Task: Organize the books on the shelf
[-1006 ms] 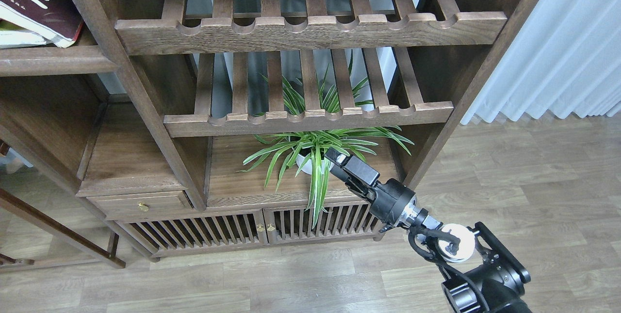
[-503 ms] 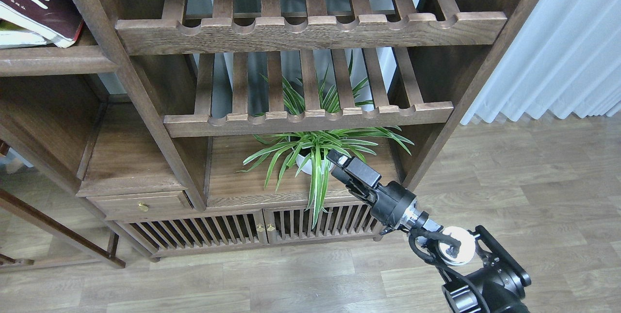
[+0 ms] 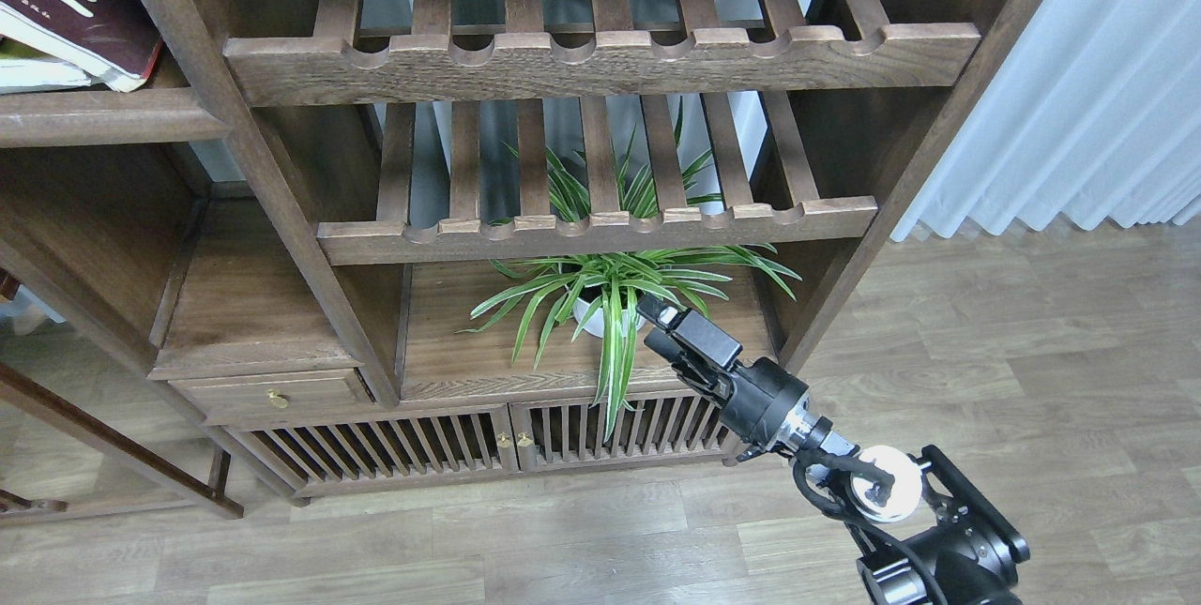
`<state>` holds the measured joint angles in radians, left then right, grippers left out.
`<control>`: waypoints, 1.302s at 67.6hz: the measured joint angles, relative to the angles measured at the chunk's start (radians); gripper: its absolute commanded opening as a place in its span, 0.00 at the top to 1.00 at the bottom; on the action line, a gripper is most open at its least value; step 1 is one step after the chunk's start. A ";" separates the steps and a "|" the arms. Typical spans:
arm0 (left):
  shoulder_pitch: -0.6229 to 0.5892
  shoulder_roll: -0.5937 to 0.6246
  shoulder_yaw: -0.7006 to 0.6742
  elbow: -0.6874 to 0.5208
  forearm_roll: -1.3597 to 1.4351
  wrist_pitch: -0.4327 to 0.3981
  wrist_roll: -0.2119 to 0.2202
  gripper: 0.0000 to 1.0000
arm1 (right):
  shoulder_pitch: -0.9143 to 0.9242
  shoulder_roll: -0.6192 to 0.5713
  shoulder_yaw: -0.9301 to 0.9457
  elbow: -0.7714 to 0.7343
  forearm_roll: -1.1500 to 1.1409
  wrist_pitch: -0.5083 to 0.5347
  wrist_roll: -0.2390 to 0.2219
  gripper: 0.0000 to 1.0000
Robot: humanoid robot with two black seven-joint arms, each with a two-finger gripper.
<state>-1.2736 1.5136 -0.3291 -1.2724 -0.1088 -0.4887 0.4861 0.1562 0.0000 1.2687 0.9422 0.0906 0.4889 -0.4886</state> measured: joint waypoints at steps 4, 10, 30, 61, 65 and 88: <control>0.000 0.020 0.059 0.000 0.000 0.000 -0.003 0.00 | 0.000 0.000 0.000 -0.001 0.000 0.000 0.000 0.00; 0.001 0.032 0.156 0.000 -0.001 0.000 -0.011 0.00 | 0.000 0.000 0.000 -0.003 0.000 0.000 0.000 0.00; 0.006 -0.020 0.488 0.008 -0.051 0.000 -0.076 0.00 | -0.008 0.000 -0.001 -0.010 0.000 0.000 0.000 0.00; 0.381 -0.418 0.562 0.101 -0.543 0.000 -0.151 0.01 | -0.004 0.000 -0.009 -0.063 -0.001 -0.016 0.000 0.00; 0.466 -0.483 0.477 0.140 -0.566 0.000 -0.151 0.01 | -0.003 0.000 -0.010 -0.063 -0.001 -0.023 0.000 0.00; 0.838 -0.886 -0.019 0.384 -0.560 0.000 -0.144 0.01 | 0.013 0.000 -0.017 -0.057 0.000 -0.026 0.000 0.00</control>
<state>-0.4357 0.6279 -0.3485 -0.8885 -0.6686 -0.4885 0.3417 0.1691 -0.0001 1.2520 0.8855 0.0903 0.4631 -0.4887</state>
